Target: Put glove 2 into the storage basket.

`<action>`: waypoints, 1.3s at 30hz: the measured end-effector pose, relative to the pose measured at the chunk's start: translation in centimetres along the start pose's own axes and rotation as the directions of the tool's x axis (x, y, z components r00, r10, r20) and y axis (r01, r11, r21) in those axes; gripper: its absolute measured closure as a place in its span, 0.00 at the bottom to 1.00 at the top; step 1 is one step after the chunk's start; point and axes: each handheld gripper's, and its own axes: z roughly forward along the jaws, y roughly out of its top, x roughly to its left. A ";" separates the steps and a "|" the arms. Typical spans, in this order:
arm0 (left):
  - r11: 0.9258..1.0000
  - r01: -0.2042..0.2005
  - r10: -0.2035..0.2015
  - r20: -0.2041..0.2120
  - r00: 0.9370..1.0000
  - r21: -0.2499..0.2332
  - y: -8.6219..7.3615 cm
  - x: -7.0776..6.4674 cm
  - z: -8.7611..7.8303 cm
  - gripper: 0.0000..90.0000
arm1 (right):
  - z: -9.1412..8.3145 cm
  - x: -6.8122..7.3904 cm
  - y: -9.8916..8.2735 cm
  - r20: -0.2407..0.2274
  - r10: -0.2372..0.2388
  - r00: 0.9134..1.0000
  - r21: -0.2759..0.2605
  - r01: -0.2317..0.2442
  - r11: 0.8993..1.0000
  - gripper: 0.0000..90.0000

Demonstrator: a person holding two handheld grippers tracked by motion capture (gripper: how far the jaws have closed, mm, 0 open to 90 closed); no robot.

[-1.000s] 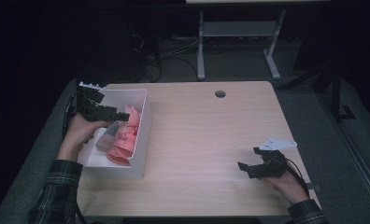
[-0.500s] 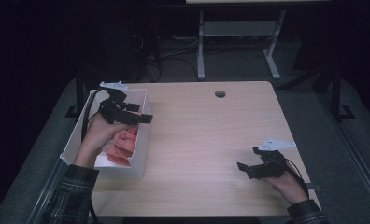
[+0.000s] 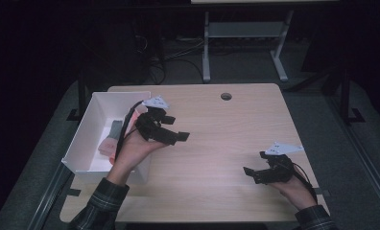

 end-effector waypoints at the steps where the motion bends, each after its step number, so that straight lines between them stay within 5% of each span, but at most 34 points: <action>1: 1.000 0.001 -0.001 0.007 1.000 0.000 -0.2 -0.3 0.5 0.17 | 0.0 0.0 0.0 -0.001 0.000 1.000 0.000 0.000 1.000 0.11; 22: 0.995 -0.084 0.083 0.022 0.996 0.045 -5.2 -2.8 7.5 0.17 | 0.3 0.1 -0.2 0.007 -0.005 1.000 0.010 0.005 1.000 0.11; 39: 0.990 -0.116 0.115 0.011 0.993 0.085 -8.6 -2.9 9.9 0.17 | 0.7 0.1 -0.4 0.013 -0.017 1.000 0.026 0.017 1.000 0.11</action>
